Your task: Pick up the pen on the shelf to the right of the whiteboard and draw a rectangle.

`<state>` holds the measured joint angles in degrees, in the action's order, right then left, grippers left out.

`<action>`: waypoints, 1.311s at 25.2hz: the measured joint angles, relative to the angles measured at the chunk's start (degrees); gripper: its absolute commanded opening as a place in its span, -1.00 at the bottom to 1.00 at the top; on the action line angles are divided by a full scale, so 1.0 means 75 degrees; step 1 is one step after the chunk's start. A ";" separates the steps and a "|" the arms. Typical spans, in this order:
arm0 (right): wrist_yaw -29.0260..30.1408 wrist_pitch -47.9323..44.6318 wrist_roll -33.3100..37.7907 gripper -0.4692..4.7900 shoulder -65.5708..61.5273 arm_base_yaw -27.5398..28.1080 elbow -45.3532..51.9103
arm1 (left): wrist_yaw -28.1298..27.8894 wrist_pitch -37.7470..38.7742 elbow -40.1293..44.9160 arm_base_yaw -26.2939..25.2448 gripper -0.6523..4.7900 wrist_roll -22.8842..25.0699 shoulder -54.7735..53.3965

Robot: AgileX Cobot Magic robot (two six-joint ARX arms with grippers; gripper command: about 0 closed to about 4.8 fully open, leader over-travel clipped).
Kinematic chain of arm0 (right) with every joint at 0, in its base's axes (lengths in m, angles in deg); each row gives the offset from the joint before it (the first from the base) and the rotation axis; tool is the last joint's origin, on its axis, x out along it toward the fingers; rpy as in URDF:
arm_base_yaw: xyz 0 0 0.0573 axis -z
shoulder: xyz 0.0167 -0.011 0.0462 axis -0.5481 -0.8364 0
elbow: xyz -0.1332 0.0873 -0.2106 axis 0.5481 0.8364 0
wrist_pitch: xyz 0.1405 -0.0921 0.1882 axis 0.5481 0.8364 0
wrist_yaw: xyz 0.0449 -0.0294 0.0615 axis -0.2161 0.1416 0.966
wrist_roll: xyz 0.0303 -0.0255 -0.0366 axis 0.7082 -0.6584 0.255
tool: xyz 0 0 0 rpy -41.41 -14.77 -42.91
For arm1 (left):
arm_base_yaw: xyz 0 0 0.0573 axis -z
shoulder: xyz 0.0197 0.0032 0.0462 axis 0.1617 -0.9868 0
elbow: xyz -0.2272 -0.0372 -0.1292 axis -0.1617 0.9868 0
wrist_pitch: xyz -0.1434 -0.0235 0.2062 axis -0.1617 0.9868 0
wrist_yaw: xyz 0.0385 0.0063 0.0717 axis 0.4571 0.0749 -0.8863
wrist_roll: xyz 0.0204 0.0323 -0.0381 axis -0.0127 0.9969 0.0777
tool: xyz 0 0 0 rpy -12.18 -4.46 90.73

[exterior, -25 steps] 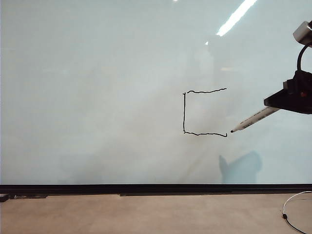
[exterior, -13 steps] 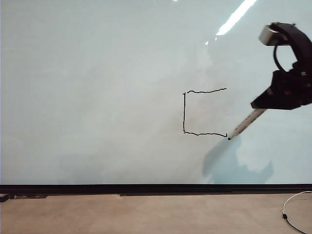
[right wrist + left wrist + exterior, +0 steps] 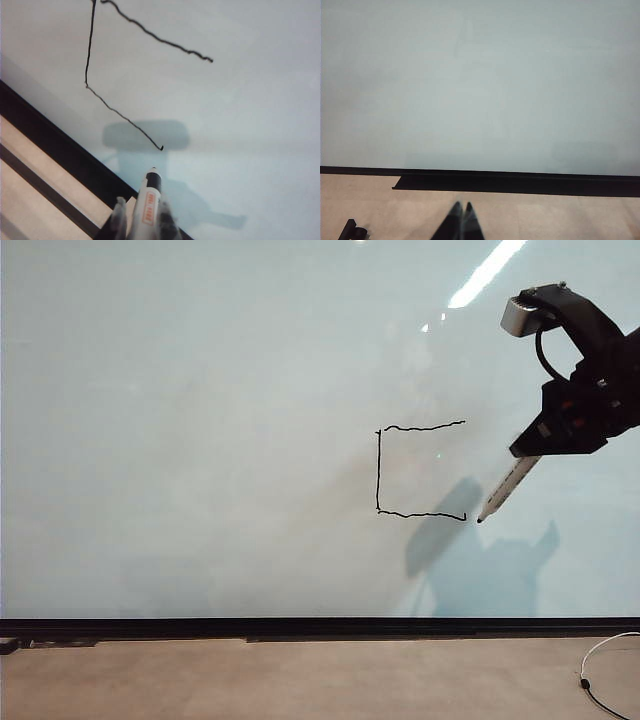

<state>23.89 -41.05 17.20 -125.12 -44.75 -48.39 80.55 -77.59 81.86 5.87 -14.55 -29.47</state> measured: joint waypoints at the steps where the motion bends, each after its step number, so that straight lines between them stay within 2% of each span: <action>1: -0.0003 0.0000 -0.0009 -0.84 -0.0012 0.0000 0.0000 | 0.0000 0.0000 0.0000 0.0000 -0.78 0.0000 0.0000; 33: 0.0125 -0.0723 0.0000 -0.84 -0.0743 -0.0003 -0.0286 | 0.0000 0.0000 0.0000 0.0000 -0.78 0.0000 0.0000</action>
<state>24.83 -46.47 17.20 -130.70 -44.77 -50.53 80.55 -77.59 81.86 5.87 -14.55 -29.47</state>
